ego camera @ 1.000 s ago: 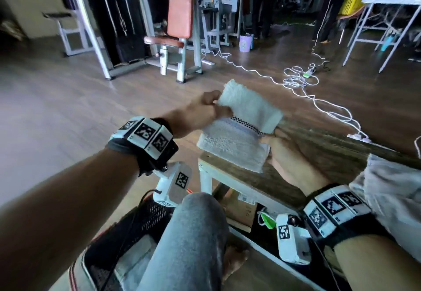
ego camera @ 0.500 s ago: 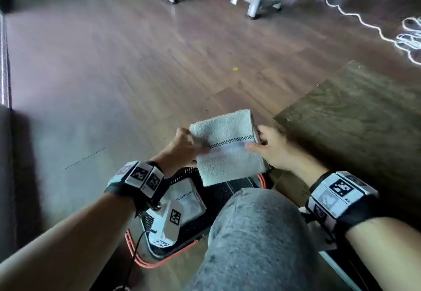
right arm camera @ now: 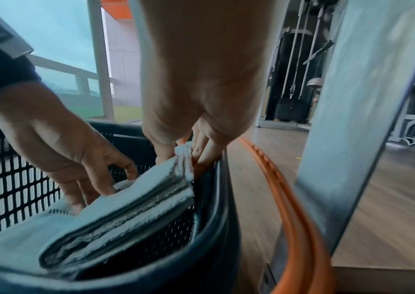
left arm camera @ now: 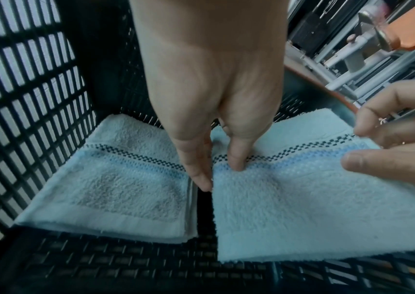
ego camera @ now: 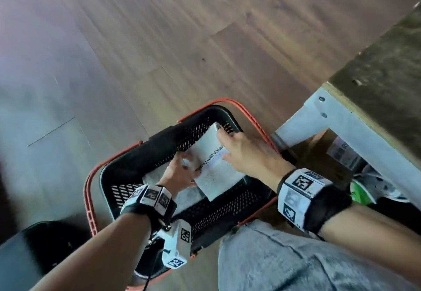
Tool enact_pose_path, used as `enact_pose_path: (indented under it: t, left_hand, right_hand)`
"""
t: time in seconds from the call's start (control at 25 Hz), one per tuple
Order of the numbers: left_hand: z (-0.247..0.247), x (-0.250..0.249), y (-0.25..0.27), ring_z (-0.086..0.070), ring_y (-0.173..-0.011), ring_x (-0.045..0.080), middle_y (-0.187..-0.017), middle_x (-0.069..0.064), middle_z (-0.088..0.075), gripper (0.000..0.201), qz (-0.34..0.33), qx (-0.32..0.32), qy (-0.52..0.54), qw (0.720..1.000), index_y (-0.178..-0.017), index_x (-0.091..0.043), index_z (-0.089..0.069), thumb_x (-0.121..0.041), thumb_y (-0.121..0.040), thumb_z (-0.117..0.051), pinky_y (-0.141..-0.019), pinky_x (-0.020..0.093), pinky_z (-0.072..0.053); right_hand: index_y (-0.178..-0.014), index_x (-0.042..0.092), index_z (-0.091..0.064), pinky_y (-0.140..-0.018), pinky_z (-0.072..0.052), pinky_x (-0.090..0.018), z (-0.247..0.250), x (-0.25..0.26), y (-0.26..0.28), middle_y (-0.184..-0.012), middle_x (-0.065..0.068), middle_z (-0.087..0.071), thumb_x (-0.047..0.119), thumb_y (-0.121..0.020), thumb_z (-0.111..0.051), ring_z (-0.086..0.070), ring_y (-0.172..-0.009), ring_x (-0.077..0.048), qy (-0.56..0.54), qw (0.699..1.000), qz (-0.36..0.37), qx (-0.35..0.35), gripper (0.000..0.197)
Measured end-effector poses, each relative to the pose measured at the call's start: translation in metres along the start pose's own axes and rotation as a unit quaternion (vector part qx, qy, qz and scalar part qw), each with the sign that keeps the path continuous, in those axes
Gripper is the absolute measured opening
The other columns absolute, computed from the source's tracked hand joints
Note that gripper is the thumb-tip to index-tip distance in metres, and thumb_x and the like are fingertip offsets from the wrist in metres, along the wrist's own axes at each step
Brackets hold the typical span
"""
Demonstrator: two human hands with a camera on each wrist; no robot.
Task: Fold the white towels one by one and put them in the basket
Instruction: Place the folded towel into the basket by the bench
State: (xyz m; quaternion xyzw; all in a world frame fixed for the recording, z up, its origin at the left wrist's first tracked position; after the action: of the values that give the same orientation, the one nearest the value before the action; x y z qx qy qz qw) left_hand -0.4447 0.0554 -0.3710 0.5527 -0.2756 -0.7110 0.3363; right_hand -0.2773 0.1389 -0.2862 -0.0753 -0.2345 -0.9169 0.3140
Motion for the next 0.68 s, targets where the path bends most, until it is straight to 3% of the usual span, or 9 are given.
enact_pose_path:
  t: [0.08, 0.2, 0.32, 0.4, 0.48, 0.56, 0.6, 0.68]
  left_hand:
    - [-0.005, 0.006, -0.015, -0.066, -0.073, 0.02, -0.099, 0.013, -0.058, 0.046, 0.005, 0.005, -0.006, 1.0, -0.114, -0.016, -0.038, 0.005, -0.085, -0.068, -0.073, 0.045, -0.058]
    - [-0.004, 0.019, -0.04, -0.068, -0.094, 0.032, -0.118, 0.017, -0.061, 0.051, 0.025, -0.024, -0.019, 0.999, -0.115, -0.024, -0.044, -0.004, -0.079, -0.075, -0.081, 0.05, -0.059]
    - [-0.005, 0.024, -0.05, -0.062, -0.076, 0.027, -0.104, 0.015, -0.062, 0.053, 0.045, -0.018, -0.025, 0.998, -0.12, -0.015, -0.049, -0.007, -0.075, -0.077, -0.073, 0.043, -0.058]
    - [-0.006, 0.02, -0.048, -0.06, -0.075, 0.025, -0.1, 0.011, -0.061, 0.054, 0.048, -0.014, -0.023, 0.998, -0.119, -0.014, -0.053, -0.011, -0.073, -0.08, -0.073, 0.037, -0.055]
    - [-0.005, 0.021, -0.051, -0.065, -0.087, 0.03, -0.112, 0.013, -0.064, 0.057, 0.043, -0.022, -0.028, 0.998, -0.122, -0.013, -0.057, -0.013, -0.07, -0.08, -0.084, 0.041, -0.057]
    - [-0.004, 0.022, -0.052, -0.067, -0.101, 0.034, -0.125, 0.018, -0.063, 0.053, 0.044, -0.026, -0.044, 0.998, -0.128, -0.012, -0.057, -0.003, -0.078, -0.07, -0.089, 0.047, -0.057]
    - [-0.003, 0.02, -0.048, -0.068, -0.097, 0.033, -0.126, 0.017, -0.063, 0.052, 0.046, -0.029, -0.038, 0.998, -0.13, -0.012, -0.057, 0.002, -0.081, -0.067, -0.086, 0.047, -0.059]
    - [-0.002, 0.016, -0.041, -0.068, -0.08, 0.023, -0.119, 0.012, -0.066, 0.046, 0.05, -0.034, -0.025, 0.998, -0.127, -0.015, -0.06, 0.004, -0.085, -0.063, -0.073, 0.039, -0.062]
  right_hand:
    - [-0.124, 0.017, -0.036, -0.045, -0.038, -0.032, -0.016, 0.0, -0.012, -0.084, -0.005, -0.055, 0.012, -0.096, -0.059, -0.06, -0.058, -0.02, 0.041, 0.999, 0.007, 0.003, 0.036]
    - [-0.117, 0.011, -0.044, -0.056, -0.038, -0.031, -0.022, 0.009, -0.019, -0.086, -0.007, -0.053, -0.005, -0.093, -0.049, -0.07, -0.082, -0.027, 0.082, 0.997, 0.008, 0.003, 0.029]
    - [-0.115, 0.005, -0.055, -0.071, -0.049, -0.036, -0.026, 0.012, -0.023, -0.106, -0.013, -0.059, -0.009, -0.093, -0.046, -0.067, -0.1, -0.03, 0.082, 0.995, 0.004, 0.048, 0.027]
    - [-0.117, 0.003, -0.058, -0.08, -0.051, -0.038, -0.025, 0.011, -0.025, -0.113, -0.015, -0.059, -0.009, -0.093, -0.049, -0.065, -0.106, -0.032, 0.07, 0.995, 0.0, 0.074, 0.028]
    - [-0.117, 0.003, -0.058, -0.082, -0.051, -0.038, -0.024, 0.011, -0.023, -0.114, -0.016, -0.058, -0.009, -0.093, -0.049, -0.065, -0.107, -0.032, 0.067, 0.995, 0.005, 0.077, 0.028]
    - [-0.117, 0.003, -0.059, -0.082, -0.051, -0.038, -0.024, 0.011, -0.021, -0.113, -0.016, -0.058, -0.009, -0.093, -0.049, -0.064, -0.107, -0.033, 0.079, 0.993, 0.014, 0.09, 0.029]
    - [-0.115, 0.004, -0.059, -0.079, -0.05, -0.037, -0.024, 0.011, -0.019, -0.11, -0.015, -0.058, -0.01, -0.092, -0.05, -0.064, -0.105, -0.032, 0.078, 0.992, 0.025, 0.099, 0.028]
    - [-0.102, 0.011, -0.055, -0.062, -0.041, -0.026, -0.022, 0.009, -0.015, -0.097, -0.008, -0.053, -0.01, -0.089, -0.051, -0.064, -0.093, -0.029, 0.047, 0.992, 0.047, 0.103, 0.025]
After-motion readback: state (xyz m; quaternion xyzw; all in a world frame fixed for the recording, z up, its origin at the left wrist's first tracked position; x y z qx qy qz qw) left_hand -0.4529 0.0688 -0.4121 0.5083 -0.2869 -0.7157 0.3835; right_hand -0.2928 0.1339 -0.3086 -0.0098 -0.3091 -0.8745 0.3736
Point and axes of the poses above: each hand's wrist, its own y-axis away from the middle knuckle, its own z-axis out of the back of the hand, x = y × z, the point moved 4 cm from there along -y, towards the middle knuckle
